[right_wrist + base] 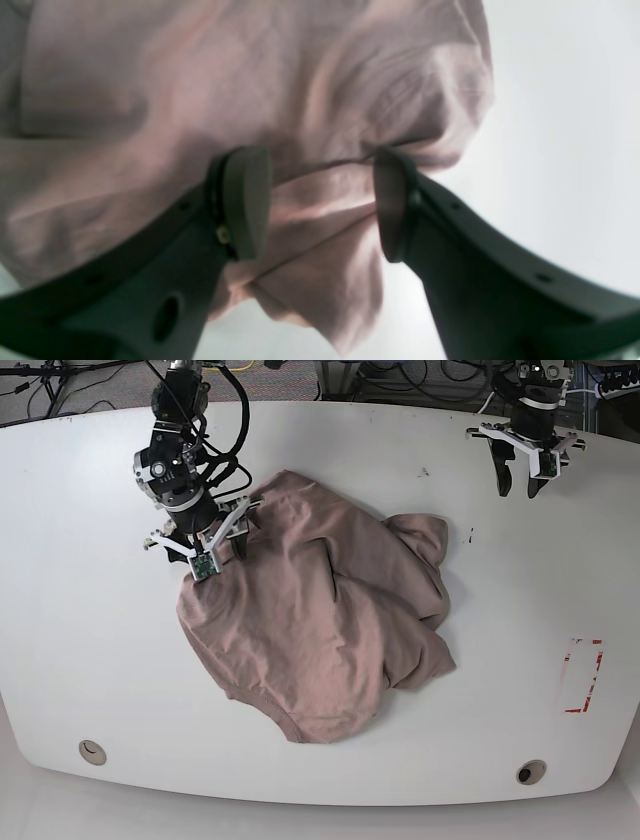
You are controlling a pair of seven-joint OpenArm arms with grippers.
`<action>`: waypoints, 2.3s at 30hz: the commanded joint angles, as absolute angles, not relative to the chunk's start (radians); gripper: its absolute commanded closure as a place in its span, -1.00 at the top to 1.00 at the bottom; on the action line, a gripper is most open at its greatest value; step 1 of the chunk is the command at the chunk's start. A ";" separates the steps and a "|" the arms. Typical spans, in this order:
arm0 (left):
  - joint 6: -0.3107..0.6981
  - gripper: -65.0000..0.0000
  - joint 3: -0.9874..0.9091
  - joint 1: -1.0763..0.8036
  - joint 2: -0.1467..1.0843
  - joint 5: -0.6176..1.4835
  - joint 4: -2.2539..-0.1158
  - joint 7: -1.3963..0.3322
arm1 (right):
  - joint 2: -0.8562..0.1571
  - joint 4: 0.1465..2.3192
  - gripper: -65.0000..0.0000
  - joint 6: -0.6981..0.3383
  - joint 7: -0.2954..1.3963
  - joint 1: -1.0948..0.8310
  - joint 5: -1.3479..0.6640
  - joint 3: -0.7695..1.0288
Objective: Fold the T-shirt properly
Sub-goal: 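Move the right gripper onto the T-shirt edge and pinch the fabric, then drag the pinched fabric with the right gripper away from the shirt center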
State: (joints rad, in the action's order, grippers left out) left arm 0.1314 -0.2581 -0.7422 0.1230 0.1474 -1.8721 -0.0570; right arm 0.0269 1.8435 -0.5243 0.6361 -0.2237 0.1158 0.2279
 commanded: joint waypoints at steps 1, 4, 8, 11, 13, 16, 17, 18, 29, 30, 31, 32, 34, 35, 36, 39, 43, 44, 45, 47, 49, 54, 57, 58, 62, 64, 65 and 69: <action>0.128 -0.22 -0.259 -0.740 0.127 0.148 -1.891 -0.038 | 0.004 1.808 -0.05 -0.522 0.614 -0.206 0.110 0.229; 0.128 -0.22 -0.258 -0.740 0.127 0.148 -1.891 -0.039 | -0.004 1.787 -0.05 -0.522 0.610 -0.198 0.110 0.230; 0.129 -0.22 -0.259 -0.740 0.127 0.148 -1.891 -0.039 | -0.015 1.761 -0.05 -0.518 0.598 -0.192 0.111 0.231; 0.130 -0.20 -0.257 -0.734 0.127 0.149 -1.895 -0.042 | -0.030 1.741 -0.04 -0.520 0.587 -0.185 0.113 0.228; 0.130 -0.21 -0.257 -0.733 0.127 0.148 -1.895 -0.042 | -0.034 1.737 -0.04 -0.519 0.584 -0.184 0.114 0.230; 0.129 -0.20 -0.257 -0.729 0.126 0.149 -1.893 -0.044 | -0.039 1.737 -0.03 -0.520 0.583 -0.187 0.115 0.237; 0.129 -0.20 -0.256 -0.728 0.126 0.149 -1.893 -0.045 | -0.040 1.739 -0.03 -0.520 0.583 -0.189 0.116 0.242; 0.130 -0.20 -0.256 -0.726 0.126 0.149 -1.892 -0.047 | -0.042 1.740 -0.03 -0.521 0.583 -0.191 0.116 0.246; 0.131 -0.20 -0.250 -0.716 0.127 0.151 -1.890 -0.046 | -0.044 1.772 -0.02 -0.526 0.597 -0.204 0.109 0.333; 0.131 -0.20 -0.250 -0.716 0.127 0.151 -1.890 -0.046 | -0.044 1.772 -0.02 -0.527 0.597 -0.200 0.106 0.337; 0.131 -0.19 -0.249 -0.717 0.127 0.152 -1.892 -0.046 | -0.044 1.770 -0.01 -0.529 0.598 -0.195 0.103 0.340; 0.130 -0.19 -0.249 -0.719 0.127 0.152 -1.894 -0.046 | -0.045 1.768 -0.01 -0.531 0.598 -0.191 0.099 0.342; 0.131 -0.19 -0.242 -0.728 0.127 0.150 -1.899 -0.051 | -0.043 1.745 0.00 -0.540 0.609 -0.158 0.073 0.336; 0.131 -0.19 -0.242 -0.729 0.127 0.150 -1.901 -0.051 | -0.044 1.738 0.00 -0.542 0.611 -0.153 0.064 0.334; 0.131 -0.19 -0.241 -0.730 0.127 0.150 -1.902 -0.051 | -0.045 1.731 0.00 -0.544 0.612 -0.148 0.055 0.332; 0.131 -0.19 -0.240 -0.732 0.127 0.150 -1.903 -0.050 | -0.044 1.716 0.00 -0.550 0.616 -0.145 0.033 0.327; 0.131 -0.19 -0.240 -0.728 0.125 0.151 -1.900 -0.048 | -0.034 1.690 -0.01 -0.556 0.616 -0.159 0.022 0.321; 0.132 -0.20 -0.241 -0.723 0.125 0.152 -1.897 -0.048 | -0.029 1.677 -0.01 -0.554 0.612 -0.169 0.022 0.319; 0.132 -0.20 -0.240 -0.722 0.125 0.152 -1.898 -0.049 | -0.027 1.673 -0.01 -0.554 0.611 -0.170 0.022 0.318; 0.133 -0.19 -0.238 -0.722 0.125 0.153 -1.899 -0.051 | -0.024 1.666 -0.01 -0.555 0.611 -0.170 0.020 0.316; 0.133 -0.19 -0.238 -0.721 0.125 0.153 -1.900 -0.053 | -0.024 1.659 0.00 -0.555 0.611 -0.169 0.013 0.319; 0.132 -0.19 -0.242 -0.710 0.129 0.148 -1.907 -0.066 | -0.040 1.627 -0.01 -0.546 0.629 -0.168 -0.070 0.390; 0.132 -0.19 -0.243 -0.708 0.129 0.147 -1.911 -0.070 | -0.044 1.616 -0.01 -0.545 0.635 -0.168 -0.096 0.418; 0.133 -0.19 -0.243 -0.707 0.129 0.147 -1.911 -0.072 | -0.046 1.614 -0.01 -0.545 0.636 -0.168 -0.103 0.426; 0.132 -0.19 -0.243 -0.705 0.129 0.148 -1.910 -0.076 | -0.048 1.610 0.00 -0.545 0.639 -0.172 -0.121 0.457; 0.132 -0.20 -0.242 -0.704 0.129 0.147 -1.909 -0.073 | -0.046 1.609 0.00 -0.545 0.639 -0.176 -0.124 0.469; 0.132 -0.20 -0.243 -0.708 0.128 0.151 -1.906 -0.073 | -0.047 1.607 0.01 -0.546 0.635 -0.176 -0.127 0.488; 0.131 -0.20 -0.243 -0.713 0.126 0.154 -1.903 -0.069 | -0.046 1.606 0.01 -0.547 0.630 -0.180 -0.124 0.521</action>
State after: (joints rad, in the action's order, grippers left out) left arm 0.1341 -0.2394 -0.7036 0.1226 0.1486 -1.8885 -0.0925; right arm -0.0353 1.5936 -0.5510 0.6319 -0.1791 -0.1337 0.5110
